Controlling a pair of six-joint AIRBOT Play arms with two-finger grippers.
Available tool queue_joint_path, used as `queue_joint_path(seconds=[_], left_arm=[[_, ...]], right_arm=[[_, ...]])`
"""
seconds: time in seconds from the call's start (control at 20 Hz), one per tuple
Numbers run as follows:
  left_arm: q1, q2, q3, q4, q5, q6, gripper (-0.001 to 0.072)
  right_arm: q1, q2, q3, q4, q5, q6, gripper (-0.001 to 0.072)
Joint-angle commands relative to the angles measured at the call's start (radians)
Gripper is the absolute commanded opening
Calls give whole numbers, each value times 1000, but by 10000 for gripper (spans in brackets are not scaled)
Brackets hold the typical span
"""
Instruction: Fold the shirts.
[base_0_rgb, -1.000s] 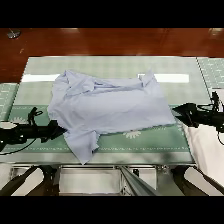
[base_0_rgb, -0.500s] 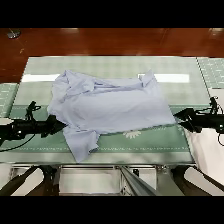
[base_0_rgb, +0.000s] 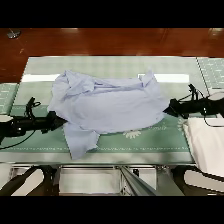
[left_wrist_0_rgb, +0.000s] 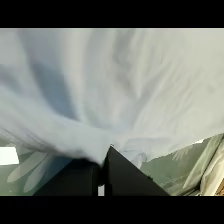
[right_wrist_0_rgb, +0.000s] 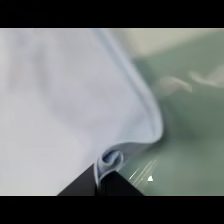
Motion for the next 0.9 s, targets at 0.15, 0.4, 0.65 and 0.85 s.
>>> queue_joint_path(seconds=[0.15,0.4,0.65,0.85], left_arm=[[-5,88,500,-235,-35,4,28],[-3,131,1145,-89,-12,-41,27],[-3,301,1371,278,-98,-245,27],[-3,475,1372,498,-203,-256,27]], right_arm=[[112,-23,696,6,221,53,36],[129,7,1364,-148,352,198,36],[129,341,1280,-266,339,185,37],[130,535,1225,-343,430,209,36]])
